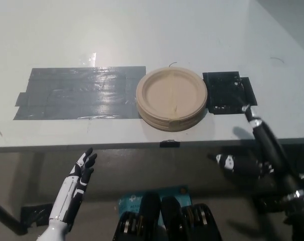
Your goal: A stack of plates is kept in the middle of the desk close to the robot and the robot grabs the stack with its right hand, picks it up and hands it to a person.
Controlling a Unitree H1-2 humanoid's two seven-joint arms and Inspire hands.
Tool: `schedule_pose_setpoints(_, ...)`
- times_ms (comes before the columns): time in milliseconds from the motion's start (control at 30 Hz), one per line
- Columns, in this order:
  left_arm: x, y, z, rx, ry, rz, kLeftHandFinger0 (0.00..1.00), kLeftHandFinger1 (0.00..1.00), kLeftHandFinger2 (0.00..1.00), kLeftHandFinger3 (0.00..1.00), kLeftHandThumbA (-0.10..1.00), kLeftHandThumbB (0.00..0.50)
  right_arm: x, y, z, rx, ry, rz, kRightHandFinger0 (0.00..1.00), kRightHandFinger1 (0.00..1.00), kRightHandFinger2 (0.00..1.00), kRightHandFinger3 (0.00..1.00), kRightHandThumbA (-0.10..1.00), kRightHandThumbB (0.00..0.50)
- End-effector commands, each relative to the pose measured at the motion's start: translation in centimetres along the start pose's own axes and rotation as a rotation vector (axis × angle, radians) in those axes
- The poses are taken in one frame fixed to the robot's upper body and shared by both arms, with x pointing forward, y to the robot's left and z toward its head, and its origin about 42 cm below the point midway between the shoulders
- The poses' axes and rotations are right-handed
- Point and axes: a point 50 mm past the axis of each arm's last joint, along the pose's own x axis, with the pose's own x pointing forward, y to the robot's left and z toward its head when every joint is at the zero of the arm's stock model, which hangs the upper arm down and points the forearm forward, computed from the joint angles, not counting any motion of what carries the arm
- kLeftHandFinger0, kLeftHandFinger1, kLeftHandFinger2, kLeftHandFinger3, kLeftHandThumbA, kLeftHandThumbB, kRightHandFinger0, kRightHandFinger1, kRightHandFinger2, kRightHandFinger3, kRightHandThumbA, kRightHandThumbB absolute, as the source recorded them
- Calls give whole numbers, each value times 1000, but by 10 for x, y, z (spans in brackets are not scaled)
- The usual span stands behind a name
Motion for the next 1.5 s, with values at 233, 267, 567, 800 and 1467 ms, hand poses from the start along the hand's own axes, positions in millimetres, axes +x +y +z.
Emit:
schedule_pose_setpoints(233, 5, 4, 16, 38, -77, -14, 1000, 1000, 1000, 1000, 1000, 0, 104, -31, 18, -729, -194, 136, 1000, 1000, 1000, 1000, 989, 484)
schedule_pose_setpoints(267, 5, 5, 17, 38, -78, -15, 1000, 1000, 1000, 1000, 1000, 0, 108, -30, 17, -746, -192, 151, 1000, 1000, 1000, 1000, 995, 487)
schedule_pose_setpoints(567, 6, 5, 19, 41, -84, -21, 1000, 1000, 1000, 1000, 1000, 0, 139, -26, 16, -868, -214, 238, 1000, 1000, 1000, 1000, 979, 496)
schedule_pose_setpoints(800, 8, 3, 20, 31, -91, -23, 1000, 1000, 1000, 1000, 1000, 2, 156, -21, 13, -937, -244, 292, 1000, 1000, 1000, 1000, 1000, 500)
schedule_pose_setpoints(1467, 14, 5, 23, 45, -105, -38, 1000, 1000, 1000, 1000, 1000, 2, 148, -1, 7, -944, -240, 446, 1000, 1000, 1000, 1000, 1000, 500)
